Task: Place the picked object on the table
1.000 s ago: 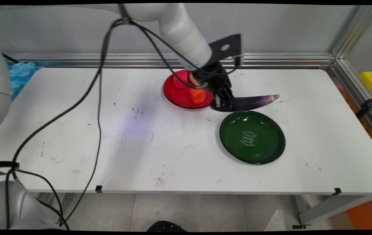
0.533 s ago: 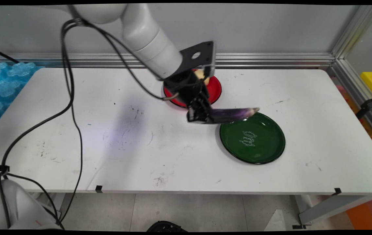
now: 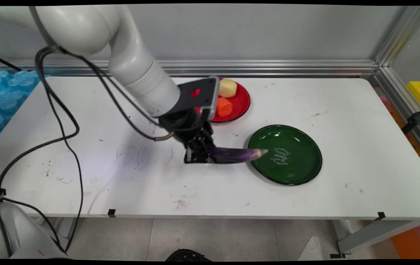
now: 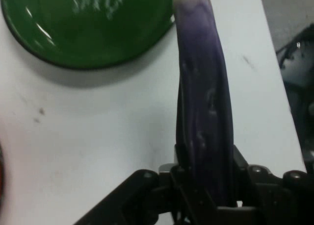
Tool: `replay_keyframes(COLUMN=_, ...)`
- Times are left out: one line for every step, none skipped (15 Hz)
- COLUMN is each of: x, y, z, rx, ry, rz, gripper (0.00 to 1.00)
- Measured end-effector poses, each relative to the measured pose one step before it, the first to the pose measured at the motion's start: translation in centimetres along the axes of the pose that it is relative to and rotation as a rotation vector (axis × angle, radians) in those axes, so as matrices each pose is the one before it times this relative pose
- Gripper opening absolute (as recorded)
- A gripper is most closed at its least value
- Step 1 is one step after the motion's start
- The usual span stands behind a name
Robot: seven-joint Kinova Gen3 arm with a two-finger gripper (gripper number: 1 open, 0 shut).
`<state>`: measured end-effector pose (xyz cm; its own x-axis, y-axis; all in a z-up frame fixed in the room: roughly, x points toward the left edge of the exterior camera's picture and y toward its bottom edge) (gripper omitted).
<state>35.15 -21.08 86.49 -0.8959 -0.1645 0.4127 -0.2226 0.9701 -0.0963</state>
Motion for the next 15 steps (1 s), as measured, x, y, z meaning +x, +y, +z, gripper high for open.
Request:
replay_keyframes(x=-0.509, y=0.329, z=0.413, rx=-0.00253, ry=-0.01059, rz=0.00344, gripper=0.0)
replay_keyframes(x=-0.321, y=0.152, z=0.3, rx=-0.00046, ry=-0.0063, rz=0.00254, gripper=0.0)
replay_keyframes(x=-0.466, y=0.19, z=0.499, rx=-0.00155, ry=-0.00947, rz=0.00367, gripper=0.0)
replay_keyframes(x=-0.293, y=0.074, z=0.365, rx=-0.00044, ry=-0.00568, rz=0.00216, gripper=0.0)
replay_keyframes(x=-0.495, y=0.096, z=0.649, rx=-0.00088, ry=-0.00973, rz=0.0035, gripper=0.0)
replay_keyframes(x=-0.428, y=0.052, z=0.694, rx=-0.00109, ry=-0.00884, rz=0.00333, gripper=0.0)
replay_keyframes(x=-0.323, y=0.005, z=0.63, rx=-0.00091, ry=-0.00681, rz=0.00313, gripper=0.0)
replay_keyframes(x=-0.328, y=-0.016, z=0.708, rx=-0.00112, ry=-0.00741, rz=0.00334, gripper=0.0)
replay_keyframes(x=-0.236, y=-0.038, z=0.601, rx=-0.00074, ry=-0.0055, rz=0.003, gripper=0.0)
replay_keyframes(x=-0.217, y=-0.069, z=0.702, rx=-0.00112, ry=-0.00526, rz=0.00358, gripper=0.0)
replay_keyframes(x=-0.181, y=-0.058, z=0.665, rx=-0.0011, ry=-0.00423, rz=0.00241, gripper=0.0)
replay_keyframes(x=-0.125, y=-0.082, z=0.628, rx=-0.00074, ry=-0.00282, rz=0.00306, gripper=0.0)
replay_keyframes(x=-0.078, y=-0.098, z=0.578, rx=-0.00022, ry=-0.00132, rz=0.00249, gripper=0.0)
replay_keyframes(x=-0.049, y=-0.082, z=0.453, rx=0.00007, ry=-0.0003, rz=0.00289, gripper=0.0)
replay_keyframes(x=-0.067, y=-0.083, z=0.443, rx=0.00051, ry=0.00041, rz=0.00336, gripper=0.0)
